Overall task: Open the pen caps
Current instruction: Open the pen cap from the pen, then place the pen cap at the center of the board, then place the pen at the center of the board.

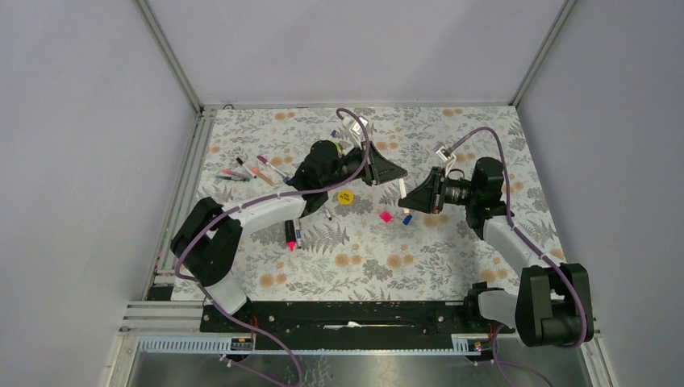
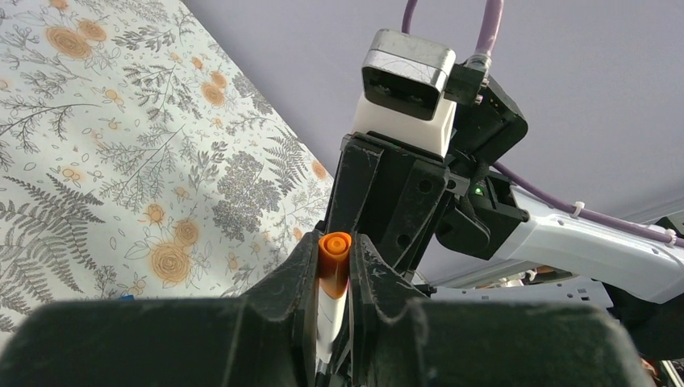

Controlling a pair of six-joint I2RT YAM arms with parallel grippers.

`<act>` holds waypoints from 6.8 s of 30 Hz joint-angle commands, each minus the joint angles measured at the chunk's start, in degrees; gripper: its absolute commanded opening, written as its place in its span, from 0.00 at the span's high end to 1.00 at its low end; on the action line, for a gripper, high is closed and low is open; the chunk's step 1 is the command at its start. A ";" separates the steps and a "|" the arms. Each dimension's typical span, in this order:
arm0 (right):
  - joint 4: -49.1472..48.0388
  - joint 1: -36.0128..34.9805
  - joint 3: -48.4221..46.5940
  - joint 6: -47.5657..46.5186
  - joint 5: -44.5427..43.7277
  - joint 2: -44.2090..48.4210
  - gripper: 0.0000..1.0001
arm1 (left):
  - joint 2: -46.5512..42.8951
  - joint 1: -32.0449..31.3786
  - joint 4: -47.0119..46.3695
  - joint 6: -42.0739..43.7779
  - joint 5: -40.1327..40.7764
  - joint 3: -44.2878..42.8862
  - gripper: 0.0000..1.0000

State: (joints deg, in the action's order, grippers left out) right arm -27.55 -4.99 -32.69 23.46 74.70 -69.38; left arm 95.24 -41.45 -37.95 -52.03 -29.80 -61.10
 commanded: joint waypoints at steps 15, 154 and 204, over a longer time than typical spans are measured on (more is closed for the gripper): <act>8.34 -2.31 3.24 -0.88 12.30 -0.30 1.00 | -4.40 12.29 -17.44 2.30 20.83 -15.84 1.00; 9.72 32.06 4.98 -7.54 8.61 9.90 1.00 | -2.58 -12.21 9.78 9.68 22.10 -1.87 0.15; 13.74 22.66 5.35 -13.72 9.87 11.07 0.00 | -1.60 -6.06 7.19 2.14 18.13 0.66 1.00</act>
State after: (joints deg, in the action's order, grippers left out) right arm -16.23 17.98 -27.42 14.85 86.17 -61.04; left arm 102.74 -49.82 -33.39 -54.52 -16.56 -64.38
